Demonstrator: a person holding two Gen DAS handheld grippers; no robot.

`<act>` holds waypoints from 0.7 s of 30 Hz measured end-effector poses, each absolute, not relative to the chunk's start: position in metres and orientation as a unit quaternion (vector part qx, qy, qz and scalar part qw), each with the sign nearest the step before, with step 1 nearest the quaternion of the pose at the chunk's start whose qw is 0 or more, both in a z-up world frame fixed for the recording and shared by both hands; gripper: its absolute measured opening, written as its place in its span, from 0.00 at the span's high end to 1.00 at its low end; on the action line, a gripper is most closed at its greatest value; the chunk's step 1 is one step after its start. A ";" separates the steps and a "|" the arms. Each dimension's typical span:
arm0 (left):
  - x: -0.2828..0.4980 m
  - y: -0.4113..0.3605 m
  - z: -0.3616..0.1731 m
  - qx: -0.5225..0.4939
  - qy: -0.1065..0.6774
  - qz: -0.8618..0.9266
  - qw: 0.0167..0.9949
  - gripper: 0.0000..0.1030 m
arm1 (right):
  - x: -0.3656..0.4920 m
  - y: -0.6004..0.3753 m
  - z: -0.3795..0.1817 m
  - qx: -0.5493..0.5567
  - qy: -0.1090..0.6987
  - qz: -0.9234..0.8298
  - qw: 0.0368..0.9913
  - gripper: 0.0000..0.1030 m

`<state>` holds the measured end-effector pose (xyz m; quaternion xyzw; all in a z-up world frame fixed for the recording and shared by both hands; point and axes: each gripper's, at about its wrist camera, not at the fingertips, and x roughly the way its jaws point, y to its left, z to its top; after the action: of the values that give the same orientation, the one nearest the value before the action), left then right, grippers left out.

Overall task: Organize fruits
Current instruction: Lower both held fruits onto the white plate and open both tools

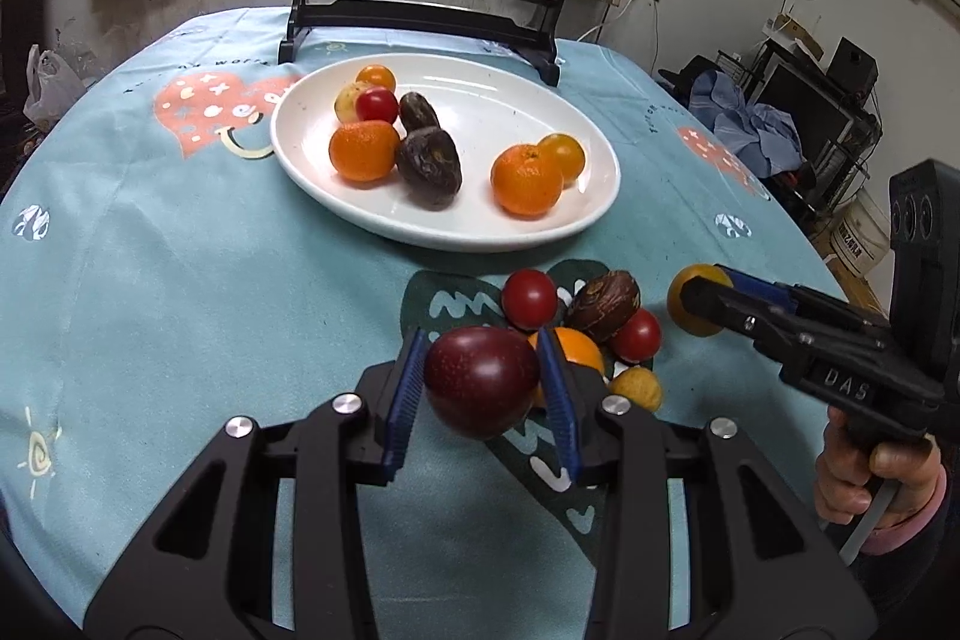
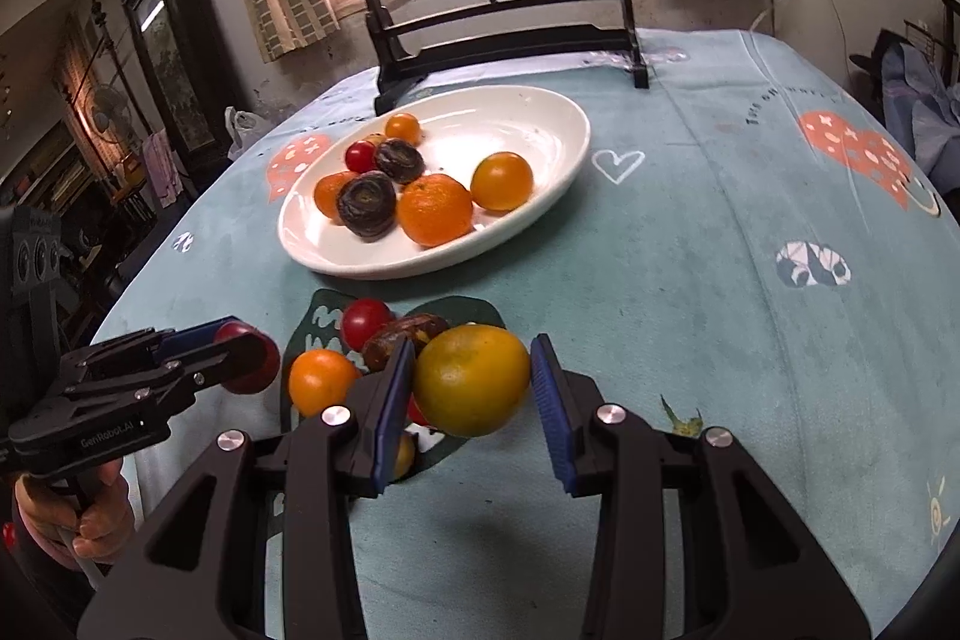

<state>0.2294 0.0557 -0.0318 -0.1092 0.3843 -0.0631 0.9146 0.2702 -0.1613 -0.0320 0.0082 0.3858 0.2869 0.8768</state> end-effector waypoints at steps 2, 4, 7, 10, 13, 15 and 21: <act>0.232 0.060 -0.026 -0.119 0.378 -0.065 0.916 0.62 | 0.270 -0.157 -0.030 0.007 0.377 0.295 0.878 0.61; 0.242 0.063 -0.019 -0.126 0.370 -0.064 0.918 0.62 | 0.272 -0.147 -0.023 0.001 0.358 0.305 0.882 0.61; 0.265 0.066 -0.009 -0.129 0.360 -0.050 0.923 0.62 | 0.285 -0.133 -0.009 -0.004 0.330 0.306 0.893 0.61; 0.292 0.068 -0.002 -0.118 0.349 -0.024 0.929 0.62 | 0.314 -0.119 0.000 0.005 0.317 0.301 0.899 0.61; 0.319 0.076 0.000 -0.115 0.342 -0.001 0.932 0.62 | 0.347 -0.105 0.000 0.007 0.316 0.289 0.904 0.61; 0.337 0.086 -0.002 -0.118 0.345 0.014 0.931 0.62 | 0.367 -0.097 -0.006 0.003 0.323 0.281 0.904 0.61; 0.364 0.102 -0.010 -0.128 0.351 0.030 0.927 0.62 | 0.400 -0.079 -0.023 -0.002 0.343 0.282 0.896 0.61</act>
<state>0.3640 0.1017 -0.0098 -0.1276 0.3506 0.0299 0.9273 0.4003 -0.0791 -0.0228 -0.0017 0.3426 0.2816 0.8963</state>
